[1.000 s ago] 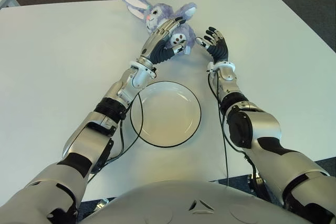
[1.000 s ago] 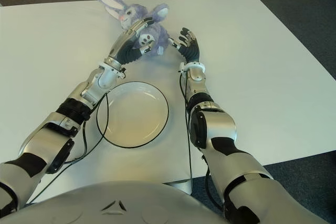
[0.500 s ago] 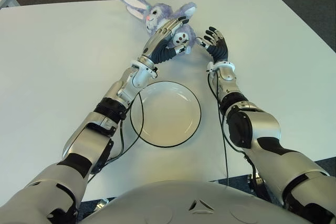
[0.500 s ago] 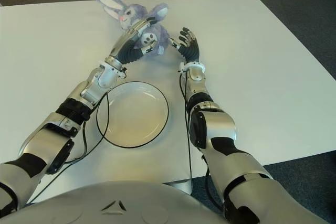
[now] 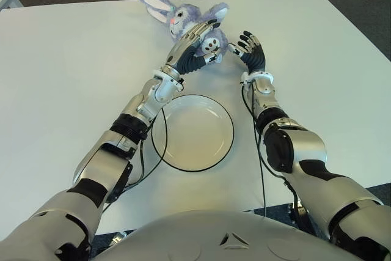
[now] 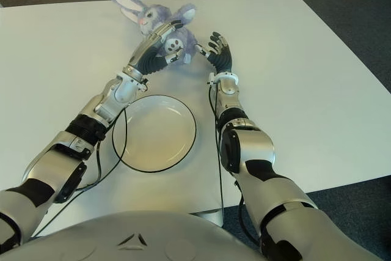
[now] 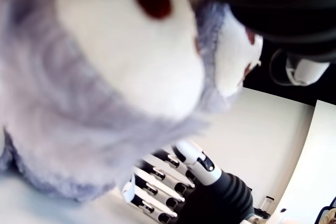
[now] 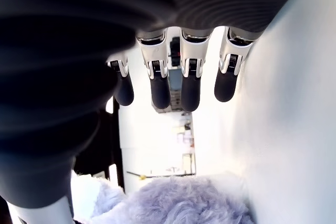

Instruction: Put the doll into the plate.

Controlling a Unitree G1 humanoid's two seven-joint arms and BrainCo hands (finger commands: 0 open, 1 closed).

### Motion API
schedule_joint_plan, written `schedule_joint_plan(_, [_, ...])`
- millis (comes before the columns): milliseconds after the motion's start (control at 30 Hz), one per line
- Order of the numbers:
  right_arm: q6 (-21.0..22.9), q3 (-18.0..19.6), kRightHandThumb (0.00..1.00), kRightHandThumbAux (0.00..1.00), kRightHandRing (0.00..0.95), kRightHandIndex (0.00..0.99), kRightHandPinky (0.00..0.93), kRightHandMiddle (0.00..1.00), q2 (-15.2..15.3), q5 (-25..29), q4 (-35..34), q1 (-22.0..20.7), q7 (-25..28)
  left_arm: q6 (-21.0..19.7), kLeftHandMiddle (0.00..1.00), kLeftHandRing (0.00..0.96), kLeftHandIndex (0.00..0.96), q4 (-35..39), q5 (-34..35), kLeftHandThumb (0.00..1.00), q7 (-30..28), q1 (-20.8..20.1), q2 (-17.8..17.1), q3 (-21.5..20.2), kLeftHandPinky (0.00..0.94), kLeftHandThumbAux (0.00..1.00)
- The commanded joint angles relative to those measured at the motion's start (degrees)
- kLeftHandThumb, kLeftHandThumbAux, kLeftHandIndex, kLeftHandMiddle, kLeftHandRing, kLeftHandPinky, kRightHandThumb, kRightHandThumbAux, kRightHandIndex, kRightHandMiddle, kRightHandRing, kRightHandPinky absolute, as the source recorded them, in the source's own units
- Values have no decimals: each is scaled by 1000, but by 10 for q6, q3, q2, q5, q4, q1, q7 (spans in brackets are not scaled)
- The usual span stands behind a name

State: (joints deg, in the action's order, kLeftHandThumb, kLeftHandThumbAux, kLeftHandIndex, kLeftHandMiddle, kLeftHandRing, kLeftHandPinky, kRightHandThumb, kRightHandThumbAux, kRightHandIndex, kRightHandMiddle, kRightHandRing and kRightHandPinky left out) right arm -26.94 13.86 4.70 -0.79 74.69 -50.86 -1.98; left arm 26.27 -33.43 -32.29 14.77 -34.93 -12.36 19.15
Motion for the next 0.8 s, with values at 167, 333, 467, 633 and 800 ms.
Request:
schedule_joint_plan(167, [17,-5,0,775,121,121,117,137,-6,-3,15,12,-2,-1,0,0,0,-10,-23,439,6,-2,-3,10,34,234])
schedule_joint_plan(333, [17,-5,0,771,113,114,114,129,-6,-4,15,12,-2,0,0,0,0,-12,-22,441,-1,-4,-2,9,36,227])
schedule_joint_plan(467, [17,-6,0,768,109,113,113,126,-5,-4,15,12,-1,-1,0,0,0,-12,-19,447,-9,-4,-3,9,41,223])
schedule_joint_plan(633, [17,-7,0,771,113,115,119,129,-5,-5,15,12,-1,-4,0,0,0,-11,-12,470,-26,-7,-4,9,23,219])
schedule_joint_plan(800, [18,-7,0,772,118,116,122,133,-5,-4,15,12,-1,-12,0,0,0,-11,-15,480,-40,-11,-6,11,3,214])
